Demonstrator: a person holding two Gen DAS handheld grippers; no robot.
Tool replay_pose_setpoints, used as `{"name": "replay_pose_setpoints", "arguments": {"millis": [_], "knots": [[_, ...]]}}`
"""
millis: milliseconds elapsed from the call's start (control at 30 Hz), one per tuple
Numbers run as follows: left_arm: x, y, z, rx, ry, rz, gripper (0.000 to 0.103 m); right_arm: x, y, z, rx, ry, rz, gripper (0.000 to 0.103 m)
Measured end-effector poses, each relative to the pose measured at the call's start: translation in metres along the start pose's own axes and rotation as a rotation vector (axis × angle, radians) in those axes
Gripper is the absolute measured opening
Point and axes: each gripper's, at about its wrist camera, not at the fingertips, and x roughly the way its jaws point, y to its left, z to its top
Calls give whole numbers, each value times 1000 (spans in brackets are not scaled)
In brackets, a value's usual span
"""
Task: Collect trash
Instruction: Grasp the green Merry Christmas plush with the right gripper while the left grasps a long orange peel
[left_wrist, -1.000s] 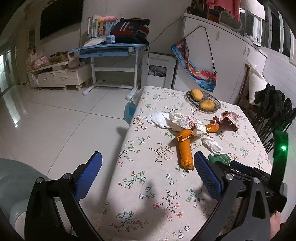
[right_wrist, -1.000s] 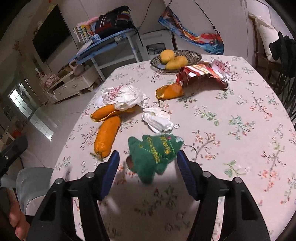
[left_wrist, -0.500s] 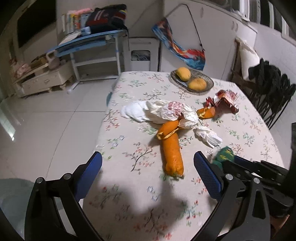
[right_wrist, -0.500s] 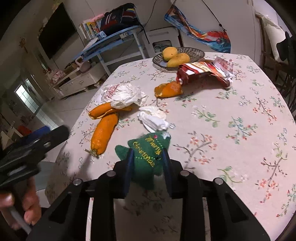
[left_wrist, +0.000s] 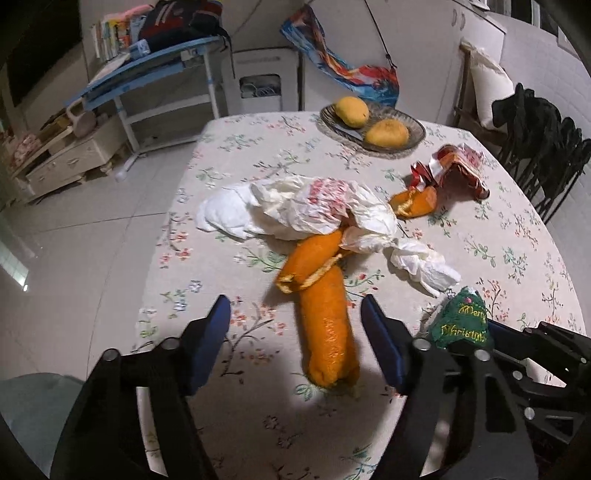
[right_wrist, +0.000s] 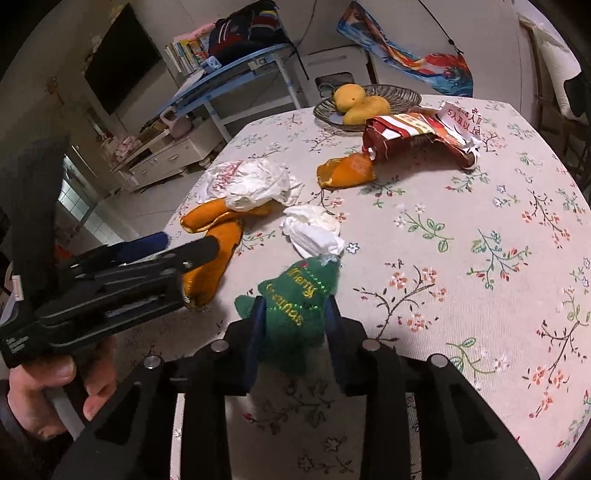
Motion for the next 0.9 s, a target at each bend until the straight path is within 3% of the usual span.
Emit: {"name": "replay_pose_setpoints", "arguments": {"millis": [167, 367, 667, 700, 767, 900], "knots": [[10, -8, -3, 16, 48, -49, 25, -1, -5, 0, 12, 1, 14, 32], [1, -12, -9, 27, 52, -79, 20, -9, -11, -2, 29, -12, 5, 32], [-38, -13, -45, 47, 85, -162, 20, -26, -20, -13, 54, -23, -7, 32], [-42, -11, -50, 32, 103, -200, 20, -29, -22, -14, 62, -24, -5, 32], [-44, 8, -56, -118, 154, -360, 20, -34, -26, -16, 87, -30, 8, 32], [-47, 25, -61, -170, 156, -328, 20, -43, -25, -19, 99, -42, 5, 32]]}}
